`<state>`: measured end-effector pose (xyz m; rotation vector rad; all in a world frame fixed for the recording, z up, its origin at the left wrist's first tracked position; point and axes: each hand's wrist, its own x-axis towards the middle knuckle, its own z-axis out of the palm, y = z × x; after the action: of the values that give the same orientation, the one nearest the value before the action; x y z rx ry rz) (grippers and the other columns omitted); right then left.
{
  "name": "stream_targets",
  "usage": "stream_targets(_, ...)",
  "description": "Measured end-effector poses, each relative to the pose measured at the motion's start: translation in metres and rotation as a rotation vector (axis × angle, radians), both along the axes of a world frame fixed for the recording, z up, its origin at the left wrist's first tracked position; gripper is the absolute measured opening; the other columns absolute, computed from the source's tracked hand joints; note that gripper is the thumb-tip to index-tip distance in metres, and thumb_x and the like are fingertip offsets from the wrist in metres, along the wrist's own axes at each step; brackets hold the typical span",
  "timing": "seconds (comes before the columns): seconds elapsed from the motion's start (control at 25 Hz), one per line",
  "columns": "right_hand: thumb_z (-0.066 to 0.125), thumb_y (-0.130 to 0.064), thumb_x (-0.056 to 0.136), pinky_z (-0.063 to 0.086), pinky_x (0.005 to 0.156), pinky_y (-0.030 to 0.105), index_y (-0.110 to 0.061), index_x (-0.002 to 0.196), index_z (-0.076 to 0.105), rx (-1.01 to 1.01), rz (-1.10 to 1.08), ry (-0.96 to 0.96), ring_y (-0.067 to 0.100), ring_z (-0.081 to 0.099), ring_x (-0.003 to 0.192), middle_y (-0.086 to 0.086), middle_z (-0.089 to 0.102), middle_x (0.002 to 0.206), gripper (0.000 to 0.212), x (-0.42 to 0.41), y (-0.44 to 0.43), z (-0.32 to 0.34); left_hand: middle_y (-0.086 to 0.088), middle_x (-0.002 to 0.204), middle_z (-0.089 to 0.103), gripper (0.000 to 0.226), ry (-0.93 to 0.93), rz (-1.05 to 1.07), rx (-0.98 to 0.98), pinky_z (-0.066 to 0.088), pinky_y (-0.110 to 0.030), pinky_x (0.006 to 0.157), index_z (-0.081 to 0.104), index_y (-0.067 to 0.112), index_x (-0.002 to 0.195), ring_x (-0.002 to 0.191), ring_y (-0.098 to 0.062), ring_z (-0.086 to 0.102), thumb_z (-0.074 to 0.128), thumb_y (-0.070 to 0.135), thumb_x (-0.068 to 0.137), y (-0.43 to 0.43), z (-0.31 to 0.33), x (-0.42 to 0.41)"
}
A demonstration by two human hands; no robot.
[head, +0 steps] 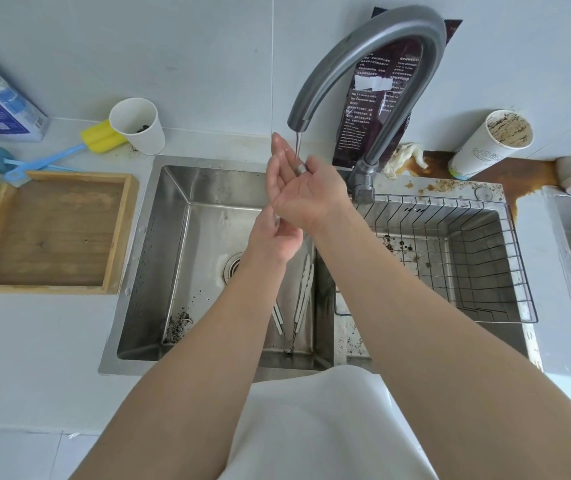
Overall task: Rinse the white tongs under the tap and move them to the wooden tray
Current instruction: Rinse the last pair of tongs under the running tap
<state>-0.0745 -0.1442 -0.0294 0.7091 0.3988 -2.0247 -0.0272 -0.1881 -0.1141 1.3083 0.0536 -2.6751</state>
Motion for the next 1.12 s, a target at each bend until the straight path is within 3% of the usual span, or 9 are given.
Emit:
stream_targets(0.12,0.032,-0.035,0.107,0.058,0.058,0.026,-0.001,0.101,0.066,0.085,0.146,0.071,0.018,0.067,0.069,0.011,0.075,0.085,0.049,0.001,0.006,-0.002,-0.01,0.093,0.073,0.012,-0.052,-0.028,-0.01,0.056,-0.033,0.085,0.061,0.006,0.103,0.095,-0.021,0.067,0.065,0.009,0.091,0.0,0.002,0.006)
stream_targets(0.32,0.044,-0.027,0.105,0.058,0.054,0.026,-0.007,0.085,0.058,0.258,0.311,0.1,0.016,0.064,0.068,0.006,0.069,0.077,0.031,-0.001,0.023,0.003,-0.007,0.11,0.061,0.039,-0.15,-0.155,-0.239,0.055,-0.015,0.052,0.045,0.003,0.139,0.104,-0.016,0.061,0.045,0.0,0.101,-0.015,0.001,0.004)
stream_targets(0.48,0.046,-0.023,0.104,0.057,0.052,0.024,-0.008,0.079,0.052,0.344,0.318,0.119,0.014,0.061,0.06,0.005,0.065,0.076,0.03,-0.005,0.034,0.005,-0.024,0.116,0.057,0.034,0.018,0.0,-0.075,0.061,-0.034,0.058,0.039,-0.008,0.133,0.087,-0.028,0.068,0.037,-0.01,0.099,-0.025,0.009,-0.005)
stream_targets(0.52,0.045,-0.023,0.105,0.057,0.051,0.025,-0.008,0.079,0.052,0.398,0.349,0.176,0.014,0.062,0.058,0.006,0.066,0.078,0.031,-0.006,0.034,0.005,-0.025,0.118,0.055,0.033,0.049,0.021,-0.05,0.062,-0.035,0.061,0.04,-0.011,0.132,0.089,-0.028,0.067,0.037,-0.01,0.099,-0.027,0.011,-0.007)
stream_targets(0.64,0.042,-0.023,0.105,0.057,0.05,0.026,-0.009,0.086,0.055,0.679,0.474,0.433,0.017,0.063,0.057,0.007,0.068,0.076,0.027,-0.007,0.035,0.003,-0.023,0.13,0.054,0.036,0.065,-0.008,-0.085,0.053,-0.037,0.094,0.044,-0.013,0.133,0.118,-0.029,0.059,0.04,-0.01,0.097,-0.025,0.014,-0.017)
stream_targets(0.68,0.044,-0.021,0.103,0.057,0.051,0.026,-0.01,0.086,0.056,0.791,0.522,0.518,0.017,0.062,0.057,0.006,0.067,0.074,0.024,-0.008,0.036,0.002,-0.022,0.125,0.057,0.032,0.071,-0.015,-0.097,0.051,-0.037,0.097,0.049,-0.012,0.127,0.116,-0.028,0.06,0.042,-0.011,0.096,-0.024,0.017,-0.018)
stream_targets(0.8,0.049,-0.014,0.098,0.058,0.056,0.03,-0.011,0.081,0.059,0.96,0.574,0.68,0.014,0.059,0.048,0.003,0.063,0.064,0.02,-0.007,0.044,-0.002,-0.018,0.098,0.063,0.014,0.07,-0.039,-0.13,0.056,-0.029,0.075,0.057,-0.008,0.105,0.084,-0.021,0.065,0.047,-0.008,0.095,-0.021,0.027,-0.022)
stream_targets(0.96,0.052,-0.019,0.1,0.058,0.056,0.029,-0.011,0.084,0.058,0.906,0.6,0.92,0.011,0.055,0.045,0.0,0.057,0.06,0.019,0.005,0.062,-0.01,-0.013,0.082,0.058,0.009,-0.025,-0.13,-0.15,0.055,-0.023,0.055,0.055,-0.004,0.099,0.066,-0.018,0.058,0.047,-0.002,0.097,-0.015,0.03,-0.04)
stream_targets(1.12,0.052,-0.022,0.1,0.06,0.065,0.036,-0.012,0.078,0.055,1.001,0.622,1.116,0.009,0.055,0.047,-0.004,0.054,0.055,0.024,0.028,0.077,-0.021,-0.008,0.077,0.053,0.024,-0.248,-0.427,-0.476,0.04,-0.027,0.05,0.059,0.004,0.118,0.063,-0.017,0.051,0.047,0.008,0.098,-0.007,0.028,-0.051)
